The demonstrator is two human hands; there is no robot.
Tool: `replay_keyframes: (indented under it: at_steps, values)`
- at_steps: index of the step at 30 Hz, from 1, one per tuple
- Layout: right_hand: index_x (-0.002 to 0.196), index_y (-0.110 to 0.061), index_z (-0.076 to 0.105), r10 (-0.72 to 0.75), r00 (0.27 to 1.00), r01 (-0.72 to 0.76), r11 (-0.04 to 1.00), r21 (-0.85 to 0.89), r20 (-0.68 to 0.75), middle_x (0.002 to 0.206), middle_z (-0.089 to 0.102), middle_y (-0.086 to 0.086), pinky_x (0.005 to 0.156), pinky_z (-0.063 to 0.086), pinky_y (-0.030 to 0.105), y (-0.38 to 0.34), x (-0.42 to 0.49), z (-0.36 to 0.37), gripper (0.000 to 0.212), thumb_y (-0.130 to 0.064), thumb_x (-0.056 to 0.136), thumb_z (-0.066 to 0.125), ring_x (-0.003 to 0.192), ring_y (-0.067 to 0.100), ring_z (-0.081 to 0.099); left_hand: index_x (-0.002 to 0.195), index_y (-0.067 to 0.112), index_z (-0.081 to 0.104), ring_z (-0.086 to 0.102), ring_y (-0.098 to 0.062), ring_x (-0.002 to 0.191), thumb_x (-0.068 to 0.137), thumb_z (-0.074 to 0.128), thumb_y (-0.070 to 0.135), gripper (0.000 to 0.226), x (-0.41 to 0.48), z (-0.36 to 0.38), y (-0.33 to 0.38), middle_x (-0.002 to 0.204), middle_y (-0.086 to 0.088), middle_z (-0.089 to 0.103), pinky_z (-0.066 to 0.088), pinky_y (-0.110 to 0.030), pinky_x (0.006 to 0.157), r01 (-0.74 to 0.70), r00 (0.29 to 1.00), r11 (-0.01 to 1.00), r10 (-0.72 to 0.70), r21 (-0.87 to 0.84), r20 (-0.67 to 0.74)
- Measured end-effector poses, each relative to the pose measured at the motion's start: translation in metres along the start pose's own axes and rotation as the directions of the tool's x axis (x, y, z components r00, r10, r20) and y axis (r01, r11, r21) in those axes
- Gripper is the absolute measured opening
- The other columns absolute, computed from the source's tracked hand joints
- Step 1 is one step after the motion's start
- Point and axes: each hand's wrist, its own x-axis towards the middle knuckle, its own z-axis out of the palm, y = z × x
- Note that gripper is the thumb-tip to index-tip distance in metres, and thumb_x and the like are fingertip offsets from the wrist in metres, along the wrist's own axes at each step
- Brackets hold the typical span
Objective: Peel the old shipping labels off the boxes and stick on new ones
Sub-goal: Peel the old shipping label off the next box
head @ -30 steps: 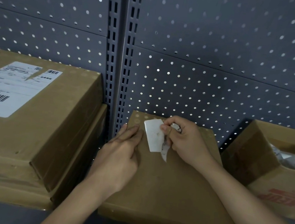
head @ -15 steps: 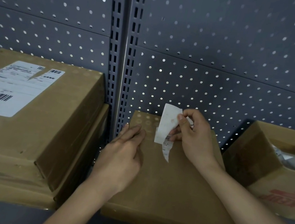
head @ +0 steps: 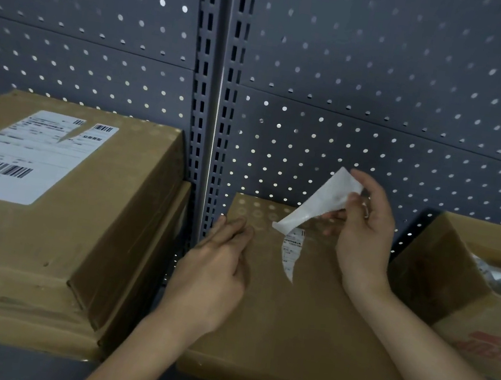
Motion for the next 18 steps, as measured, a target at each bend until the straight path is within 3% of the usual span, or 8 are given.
replay_keyframes:
  at_steps: [4, 6, 7, 9, 12, 15, 18]
  values:
    - [0.107, -0.022, 0.063, 0.170, 0.985, -0.171, 0.968, 0.185, 0.022, 0.086, 0.067, -0.007, 0.062, 0.055, 0.028, 0.000, 0.003, 0.000, 0.034, -0.009, 0.102, 0.032, 0.068, 0.009, 0.064, 0.152, 0.029, 0.028, 0.002, -0.003, 0.148, 0.100, 0.037, 0.014, 0.055, 0.001, 0.000, 0.001, 0.160, 0.017, 0.017, 0.001, -0.016, 0.112, 0.003, 1.000, 1.000, -0.003, 0.009, 0.000]
    - [0.104, -0.010, 0.065, 0.306, 0.946, -0.323, 0.879, 0.351, 0.106, 0.104, 0.067, 0.011, 0.080, 0.058, 0.043, 0.001, 0.007, 0.000, 0.030, -0.012, 0.101, 0.035, 0.087, 0.027, 0.070, 0.152, 0.029, 0.028, 0.002, -0.003, 0.148, 0.100, 0.037, 0.012, 0.056, 0.000, 0.000, 0.001, 0.160, 0.016, 0.016, 0.002, -0.016, 0.112, 0.002, 1.000, 1.000, -0.002, 0.009, 0.002]
    - [0.104, -0.007, 0.064, 0.354, 0.920, -0.391, 0.825, 0.408, 0.167, 0.106, 0.065, 0.018, 0.084, 0.057, 0.050, 0.000, 0.007, 0.001, 0.030, -0.014, 0.101, 0.036, 0.088, 0.037, 0.069, 0.152, 0.029, 0.028, 0.002, -0.003, 0.148, 0.100, 0.037, 0.013, 0.056, -0.001, -0.001, 0.002, 0.160, 0.016, 0.016, 0.002, -0.016, 0.112, 0.003, 1.000, 1.000, -0.003, 0.009, 0.003]
    - [0.104, -0.006, 0.061, 0.362, 0.898, -0.434, 0.821, 0.371, 0.250, 0.100, 0.061, 0.020, 0.085, 0.054, 0.055, 0.000, 0.008, 0.002, 0.030, -0.017, 0.101, 0.033, 0.076, 0.041, 0.067, 0.152, 0.030, 0.027, 0.002, -0.003, 0.148, 0.100, 0.037, 0.014, 0.055, -0.001, -0.001, 0.002, 0.160, 0.016, 0.016, 0.002, -0.016, 0.111, 0.001, 1.000, 1.000, -0.001, 0.014, -0.001]
    - [0.097, -0.014, 0.064, 0.272, 0.917, -0.345, 0.908, 0.239, 0.292, 0.092, 0.056, 0.011, 0.078, 0.050, 0.050, 0.001, 0.008, 0.008, 0.034, -0.034, 0.092, 0.038, 0.073, 0.029, 0.056, 0.153, 0.031, 0.026, 0.001, -0.002, 0.147, 0.101, 0.037, 0.015, 0.055, -0.001, -0.001, 0.002, 0.160, 0.018, 0.014, 0.001, -0.016, 0.110, 0.006, 1.000, 1.000, -0.006, 0.019, 0.000]
    - [0.091, -0.027, 0.067, 0.131, 0.925, -0.131, 0.991, -0.025, 0.356, 0.092, 0.060, -0.006, 0.069, 0.047, 0.023, 0.003, 0.009, 0.011, 0.036, -0.054, 0.081, 0.046, 0.078, 0.009, 0.056, 0.152, 0.032, 0.026, 0.001, -0.001, 0.147, 0.101, 0.037, 0.016, 0.055, -0.001, -0.001, 0.002, 0.160, 0.019, 0.014, 0.001, -0.016, 0.109, 0.006, 1.000, 1.000, -0.006, 0.017, 0.000]
    - [0.086, -0.033, 0.069, 0.012, 0.901, 0.122, 0.951, -0.282, 0.433, 0.095, 0.055, -0.001, 0.076, 0.045, 0.021, 0.017, 0.008, 0.011, 0.014, -0.047, 0.085, 0.066, 0.084, 0.007, 0.056, 0.152, 0.032, 0.026, 0.001, -0.001, 0.147, 0.101, 0.037, 0.017, 0.054, -0.001, 0.000, 0.001, 0.160, 0.018, 0.015, 0.001, -0.016, 0.110, -0.005, 1.000, 1.000, 0.005, 0.023, -0.008]
